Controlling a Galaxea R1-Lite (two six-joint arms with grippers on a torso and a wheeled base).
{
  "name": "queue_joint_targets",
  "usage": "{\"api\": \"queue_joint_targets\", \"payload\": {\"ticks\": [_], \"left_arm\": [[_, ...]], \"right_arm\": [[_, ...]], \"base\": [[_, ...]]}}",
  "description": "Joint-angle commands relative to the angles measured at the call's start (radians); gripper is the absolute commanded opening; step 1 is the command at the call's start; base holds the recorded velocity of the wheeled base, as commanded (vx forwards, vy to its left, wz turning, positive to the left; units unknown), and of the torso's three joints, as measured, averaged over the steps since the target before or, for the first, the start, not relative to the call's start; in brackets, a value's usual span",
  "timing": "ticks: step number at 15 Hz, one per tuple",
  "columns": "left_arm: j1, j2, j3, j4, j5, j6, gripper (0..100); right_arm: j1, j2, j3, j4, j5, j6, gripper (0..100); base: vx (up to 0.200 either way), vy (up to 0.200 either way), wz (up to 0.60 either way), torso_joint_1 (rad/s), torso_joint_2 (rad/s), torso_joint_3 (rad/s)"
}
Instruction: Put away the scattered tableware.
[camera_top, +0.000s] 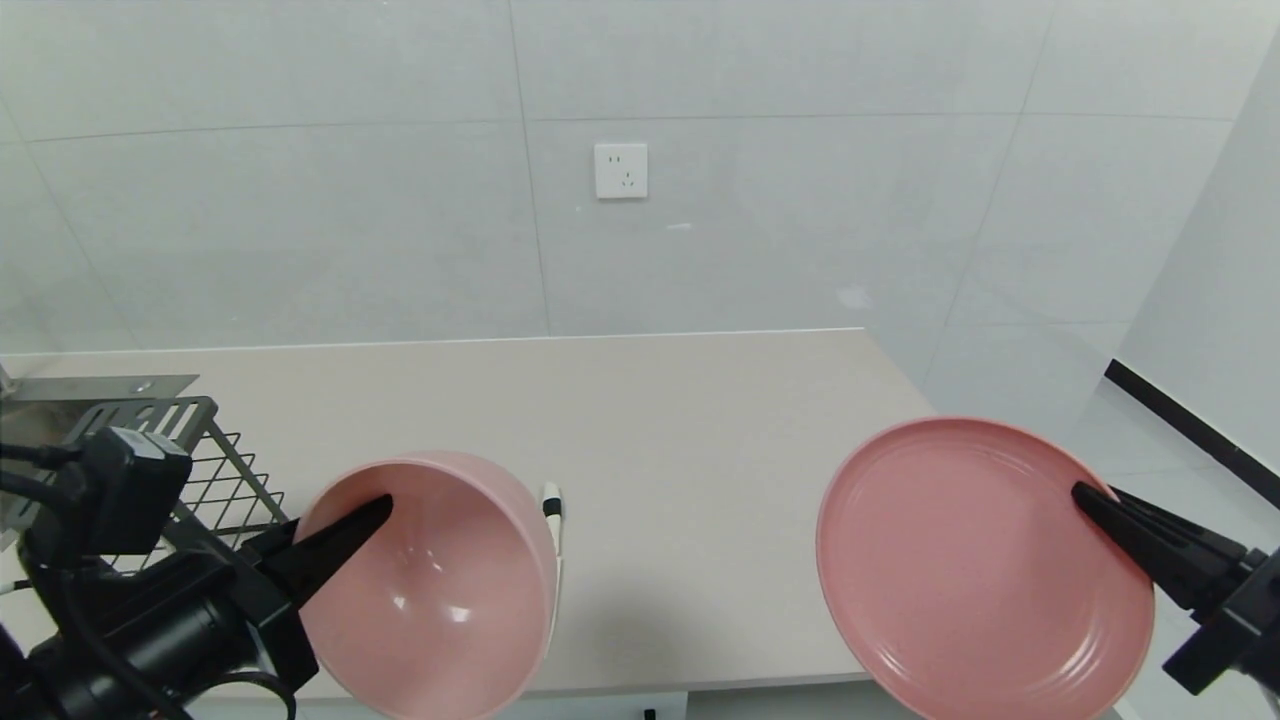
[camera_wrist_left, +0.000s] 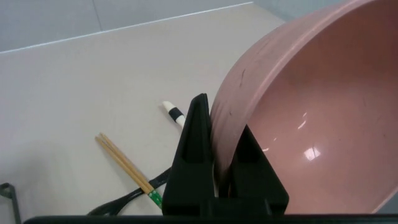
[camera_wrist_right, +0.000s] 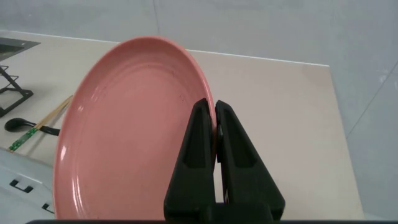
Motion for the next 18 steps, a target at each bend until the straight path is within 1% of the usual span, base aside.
{"api": "queue_joint_targets", "payload": {"ticks": [1,2,3,4,10,13,18], "left_arm": [[0.003,0.020,0.023,-0.016,0.001,0.032,0],[0.003,0.011,0.027,-0.025,0.007,0.062,0],[0.003,0.006,0.027,-0.023,0.007,0.068,0],[0.003,0.005,0.027,-0.023,0.007,0.068,0],[-0.001,0.003,0.034,-0.025,0.004,0.070,0],[-0.003,0.003,0.034,-0.025,0.004,0.070,0],[-0.003,-0.003,0.040,-0.025,0.003,0.070,0]], "right_arm": [[0.008,-0.023,0.000,0.000,0.001,-0.002,0],[0.008,-0.021,0.000,-0.002,0.001,-0.002,0],[0.008,-0.021,0.000,-0.002,0.001,-0.002,0],[0.008,-0.023,0.000,-0.004,0.001,-0.002,0],[0.015,-0.053,0.000,-0.004,0.001,-0.009,0],[0.014,-0.056,0.000,-0.002,0.001,-0.022,0],[0.012,-0.055,0.000,0.000,0.001,-0.032,0]], "base": [[-0.200,0.000,0.00,0.022,0.01,-0.007],[-0.200,0.000,0.00,0.012,0.01,-0.002],[-0.200,0.000,0.00,-0.002,0.00,0.002],[-0.200,0.000,0.00,-0.012,0.00,0.017],[0.000,0.000,0.00,0.000,0.00,0.000],[0.000,0.200,0.00,0.004,0.00,0.004],[0.000,0.000,0.00,0.000,0.00,0.000]]}}
